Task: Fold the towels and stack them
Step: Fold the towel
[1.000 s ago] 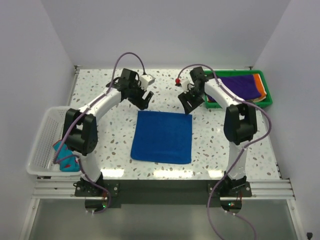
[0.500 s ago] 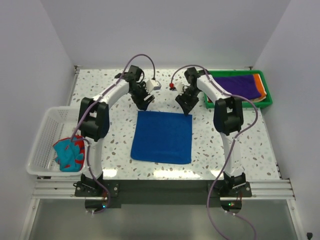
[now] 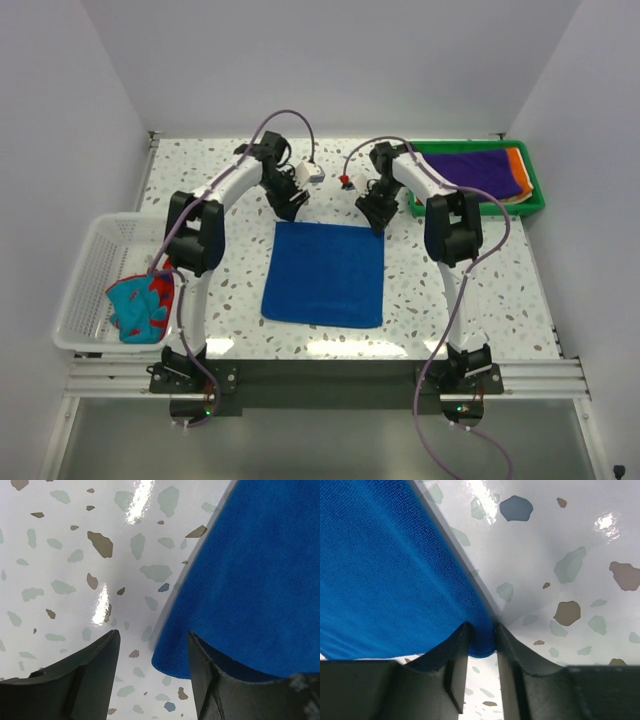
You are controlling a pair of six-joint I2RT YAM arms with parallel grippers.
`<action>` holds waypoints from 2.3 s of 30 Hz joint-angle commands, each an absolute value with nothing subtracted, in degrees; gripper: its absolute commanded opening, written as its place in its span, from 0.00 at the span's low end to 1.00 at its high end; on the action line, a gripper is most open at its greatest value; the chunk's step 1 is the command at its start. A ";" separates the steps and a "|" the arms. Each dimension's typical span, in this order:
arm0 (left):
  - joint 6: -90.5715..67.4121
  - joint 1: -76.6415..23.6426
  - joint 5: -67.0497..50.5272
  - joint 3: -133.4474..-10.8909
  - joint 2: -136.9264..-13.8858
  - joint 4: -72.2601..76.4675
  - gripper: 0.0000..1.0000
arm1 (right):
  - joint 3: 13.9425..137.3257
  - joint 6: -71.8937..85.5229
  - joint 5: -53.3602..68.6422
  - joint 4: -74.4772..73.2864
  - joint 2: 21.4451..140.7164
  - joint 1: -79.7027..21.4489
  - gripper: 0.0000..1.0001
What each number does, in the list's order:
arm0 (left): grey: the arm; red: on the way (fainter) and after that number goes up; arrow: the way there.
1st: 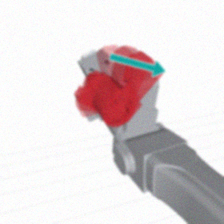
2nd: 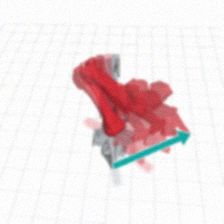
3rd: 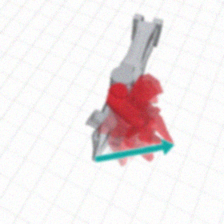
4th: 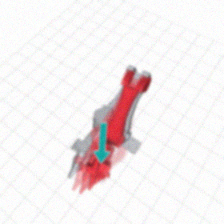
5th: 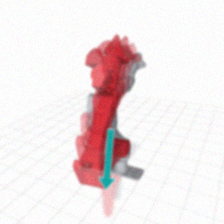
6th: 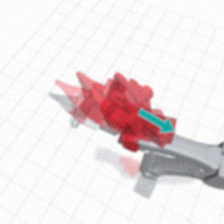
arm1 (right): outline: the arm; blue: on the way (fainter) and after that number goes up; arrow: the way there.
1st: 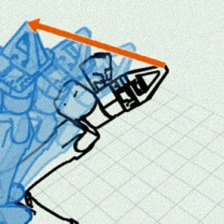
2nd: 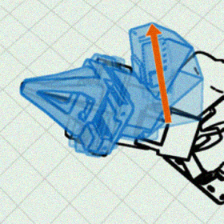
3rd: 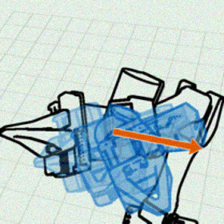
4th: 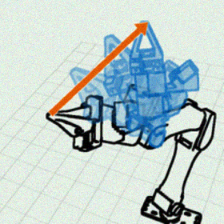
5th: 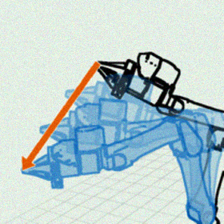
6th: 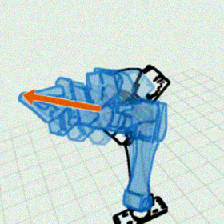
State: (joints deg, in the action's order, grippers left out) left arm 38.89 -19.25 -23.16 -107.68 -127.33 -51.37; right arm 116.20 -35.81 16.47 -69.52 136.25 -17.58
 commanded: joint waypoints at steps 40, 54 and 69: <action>39.99 -20.04 -18.54 -104.41 -131.92 -58.88 0.21 | 115.84 -32.96 14.94 -69.61 138.16 -17.84 0.00; 38.77 -17.06 -15.99 -106.26 -130.61 -52.75 0.00 | 114.61 -28.31 12.40 -58.12 133.86 -17.93 0.00; 28.22 -16.52 -9.50 -93.80 -117.00 -30.95 0.00 | 104.60 -26.45 1.15 -42.81 120.17 -20.74 0.00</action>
